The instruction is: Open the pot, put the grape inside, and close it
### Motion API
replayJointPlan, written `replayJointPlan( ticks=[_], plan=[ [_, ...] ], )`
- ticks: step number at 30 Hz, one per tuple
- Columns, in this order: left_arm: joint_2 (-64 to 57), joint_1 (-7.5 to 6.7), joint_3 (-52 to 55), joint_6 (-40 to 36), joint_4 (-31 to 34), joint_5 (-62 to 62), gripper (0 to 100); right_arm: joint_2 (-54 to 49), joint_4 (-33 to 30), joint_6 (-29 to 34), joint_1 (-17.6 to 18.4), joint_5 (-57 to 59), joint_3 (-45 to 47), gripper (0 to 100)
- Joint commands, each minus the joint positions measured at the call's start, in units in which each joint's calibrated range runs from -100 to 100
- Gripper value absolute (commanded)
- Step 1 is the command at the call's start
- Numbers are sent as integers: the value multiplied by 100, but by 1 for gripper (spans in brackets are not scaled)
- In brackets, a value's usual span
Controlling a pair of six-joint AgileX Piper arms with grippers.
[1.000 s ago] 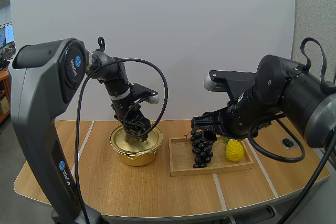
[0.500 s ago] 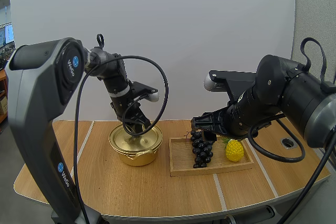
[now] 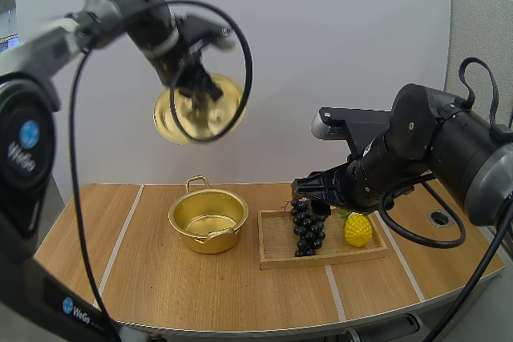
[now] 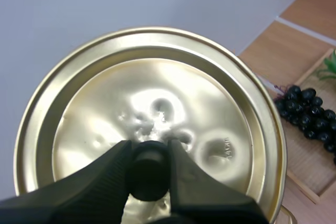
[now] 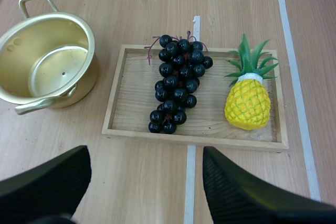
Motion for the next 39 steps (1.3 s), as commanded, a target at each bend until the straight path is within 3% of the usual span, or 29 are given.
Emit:
replayJointPlan(
  ticks=[1,14,22,32,39],
  plan=[
    [-670,-13,-975,-338,15,-10,0,-17,19,11,-19,-42,-49,100],
    [-1050,-13,-3285,-786,711,-24,0,-17,41,11,-19,-206,-49,100],
    [-1066,-13,-4329,-910,1070,-788,0,110,67,11,-19,-993,-49,100],
    [-1104,-13,-4676,-910,1070,-1885,0,1787,147,1,-19,-1720,-75,100],
    [-1104,-13,-4676,-910,1070,-2128,0,3099,147,-11,-19,-1770,-962,100]
  ],
)
